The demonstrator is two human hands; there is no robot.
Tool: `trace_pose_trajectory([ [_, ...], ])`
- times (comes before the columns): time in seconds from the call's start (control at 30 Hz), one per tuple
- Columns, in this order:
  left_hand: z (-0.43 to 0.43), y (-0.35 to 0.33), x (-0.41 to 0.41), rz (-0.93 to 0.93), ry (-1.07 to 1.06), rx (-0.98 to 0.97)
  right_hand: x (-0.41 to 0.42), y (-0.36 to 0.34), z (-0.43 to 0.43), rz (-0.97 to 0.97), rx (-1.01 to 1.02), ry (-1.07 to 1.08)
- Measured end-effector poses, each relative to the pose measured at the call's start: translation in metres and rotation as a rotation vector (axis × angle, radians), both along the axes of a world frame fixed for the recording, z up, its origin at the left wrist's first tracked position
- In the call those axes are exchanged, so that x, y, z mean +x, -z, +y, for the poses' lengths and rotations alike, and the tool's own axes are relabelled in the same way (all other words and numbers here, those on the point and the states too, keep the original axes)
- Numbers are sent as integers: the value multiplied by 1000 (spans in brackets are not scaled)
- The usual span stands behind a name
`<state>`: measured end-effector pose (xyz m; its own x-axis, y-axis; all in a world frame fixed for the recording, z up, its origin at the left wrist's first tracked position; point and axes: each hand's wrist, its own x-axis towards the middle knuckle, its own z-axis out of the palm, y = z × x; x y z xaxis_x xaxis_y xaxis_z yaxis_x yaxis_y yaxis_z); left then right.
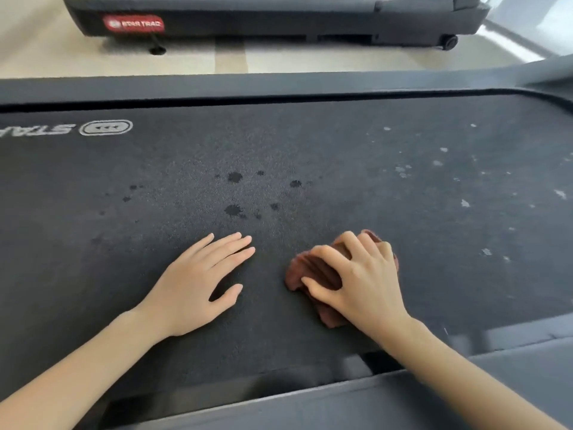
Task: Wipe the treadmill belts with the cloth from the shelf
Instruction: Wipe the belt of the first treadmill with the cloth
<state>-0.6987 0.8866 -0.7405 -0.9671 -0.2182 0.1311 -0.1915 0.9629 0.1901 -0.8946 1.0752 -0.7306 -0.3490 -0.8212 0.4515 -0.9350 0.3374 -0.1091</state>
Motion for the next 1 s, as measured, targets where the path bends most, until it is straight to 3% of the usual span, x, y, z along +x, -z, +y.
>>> trace_pose_trajectory([
  [0.23, 26, 2, -4, -38, -128, -23, -5, 2, 28, 3, -11, -152],
  [0.53, 60, -2, -6, -164, -185, -74, -101, -12, -89, -126, 192, 237],
  [0.7, 72, -5, -42, -92, -112, -4, -71, -6, -15, -39, 44, 120],
  [0.8, 80, -7, -83, -53, -51, 33, -53, -2, 61, -6, 84, 66],
  [1.0, 85, 2, -147, -19, 33, 36, -64, -4, 122, -26, 88, 151],
])
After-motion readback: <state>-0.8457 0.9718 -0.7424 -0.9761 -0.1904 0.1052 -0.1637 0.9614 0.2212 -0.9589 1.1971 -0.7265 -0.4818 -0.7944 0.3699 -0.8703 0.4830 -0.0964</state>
